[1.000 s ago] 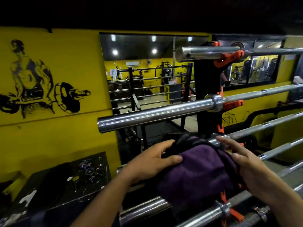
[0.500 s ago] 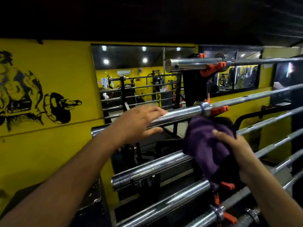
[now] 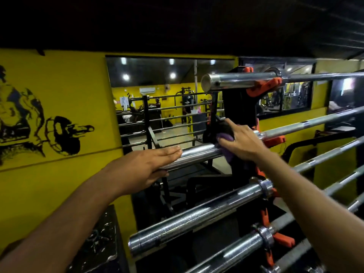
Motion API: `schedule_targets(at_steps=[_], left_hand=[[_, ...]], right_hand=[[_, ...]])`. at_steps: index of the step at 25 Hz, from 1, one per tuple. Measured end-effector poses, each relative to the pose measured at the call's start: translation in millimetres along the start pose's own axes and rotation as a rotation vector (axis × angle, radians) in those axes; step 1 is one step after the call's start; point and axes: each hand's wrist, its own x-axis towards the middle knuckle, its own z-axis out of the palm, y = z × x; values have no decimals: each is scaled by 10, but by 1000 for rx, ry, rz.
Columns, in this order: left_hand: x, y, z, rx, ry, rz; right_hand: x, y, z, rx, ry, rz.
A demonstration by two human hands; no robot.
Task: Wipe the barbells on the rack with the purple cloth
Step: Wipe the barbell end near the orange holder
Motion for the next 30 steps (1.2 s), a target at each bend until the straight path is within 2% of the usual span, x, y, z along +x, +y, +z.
schedule_targets(at_steps=[2, 4, 6, 9, 11, 13, 16, 18, 19, 20, 22, 24, 25, 27, 30], left_hand=[[23, -21, 1, -11, 2, 2], [41, -29, -16, -27, -6, 6], [37, -44, -42, -63, -13, -1], [42, -60, -46, -91, -17, -4], [36, -48, -36, -78, -9, -7], [35, -18, -23, -59, -7, -12], [24, -8, -20, -47, 9, -21], [26, -3, -31, -55, 2, -21], [29, -5, -37, -56, -2, -15], [32, -9, -43, -51, -1, -7], [31, -19, -45, -44, 14, 0], [27, -24, -32, -51, 12, -4], [29, -23, -20, -53, 12, -3], [36, -28, -8, -47, 18, -1], [36, -20, -29, -63, 10, -22]], right_hand=[[300, -90, -212, -8, -342, 63], [450, -159, -301, 74, -456, 93], [278, -134, -206, 85, -322, -4], [-511, 19, 193, 167, 105, -282], [-741, 138, 323, 128, 211, -344], [-500, 222, 244, 70, 182, -285], [131, -42, -128, 52, -130, 10], [378, -227, -134, 32, -301, 59], [309, -318, -54, 51, -284, -15], [118, -411, 64, 99, -172, -129], [-360, -407, 349, 185, 174, -334], [-623, -105, 500, 119, 366, -460], [-611, 64, 480, 93, 381, -437], [-394, 199, 325, 142, 346, -266], [19, -98, 43, 199, 117, 18]])
